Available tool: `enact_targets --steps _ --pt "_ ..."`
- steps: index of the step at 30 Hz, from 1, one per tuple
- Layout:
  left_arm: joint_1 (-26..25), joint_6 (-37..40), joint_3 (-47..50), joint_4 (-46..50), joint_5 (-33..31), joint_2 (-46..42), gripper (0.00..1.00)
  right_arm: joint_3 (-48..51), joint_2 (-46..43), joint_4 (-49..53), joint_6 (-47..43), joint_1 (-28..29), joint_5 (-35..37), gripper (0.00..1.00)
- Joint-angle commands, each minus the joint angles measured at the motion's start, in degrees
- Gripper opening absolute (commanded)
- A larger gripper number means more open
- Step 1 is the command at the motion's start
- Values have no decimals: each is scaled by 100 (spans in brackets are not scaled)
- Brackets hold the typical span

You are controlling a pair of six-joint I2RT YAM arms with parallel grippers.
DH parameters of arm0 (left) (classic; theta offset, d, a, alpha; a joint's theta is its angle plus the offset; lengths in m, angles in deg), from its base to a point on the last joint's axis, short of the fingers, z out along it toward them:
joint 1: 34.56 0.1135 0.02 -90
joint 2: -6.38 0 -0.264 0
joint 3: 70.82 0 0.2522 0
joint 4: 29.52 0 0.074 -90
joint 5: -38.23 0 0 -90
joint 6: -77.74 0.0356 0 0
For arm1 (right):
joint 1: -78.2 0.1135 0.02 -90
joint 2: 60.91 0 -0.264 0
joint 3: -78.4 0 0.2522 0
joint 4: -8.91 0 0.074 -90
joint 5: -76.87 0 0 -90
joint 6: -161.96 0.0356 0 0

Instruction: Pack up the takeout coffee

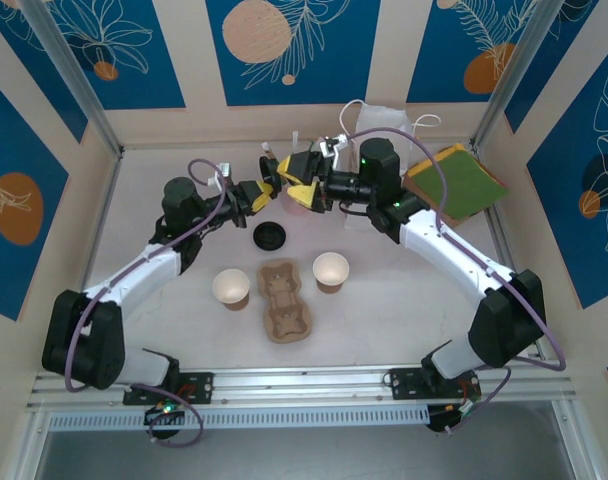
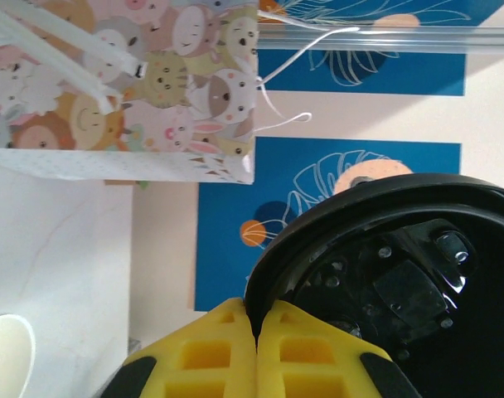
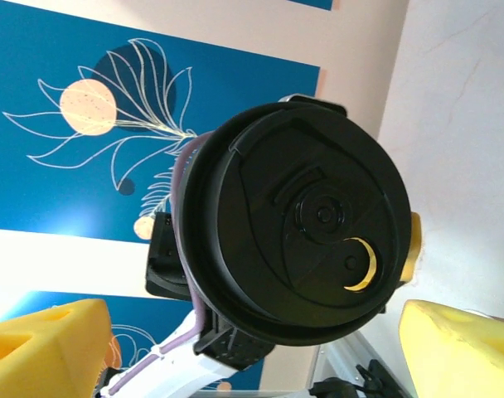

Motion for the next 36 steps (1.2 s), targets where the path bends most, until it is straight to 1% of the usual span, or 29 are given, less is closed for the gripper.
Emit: enact_targets --steps 1,8,12,15,22,26,32,36 --pt "71 -566 81 -1188 205 135 1 -136 178 -485 428 -28 -211 90" --pt "61 -682 64 -1368 218 234 2 -158 444 -1025 925 -90 -332 89" --pt "67 -711 38 -1417 235 276 2 -300 642 -1145 1130 -108 -456 86" --pt "58 -722 7 -1429 261 296 2 -358 733 -1271 1237 -95 -506 86" --pt "66 -740 -22 -1442 296 348 2 -483 907 -1425 1369 -38 -667 85" --pt "58 -729 -32 -1425 305 392 2 -501 918 -1487 1370 -24 -672 82" --pt "63 -724 -22 -1434 297 393 2 -564 964 -1523 1397 -12 -751 81" --pt "61 -711 -15 -1416 297 375 2 -588 993 -1523 1388 16 -763 76"
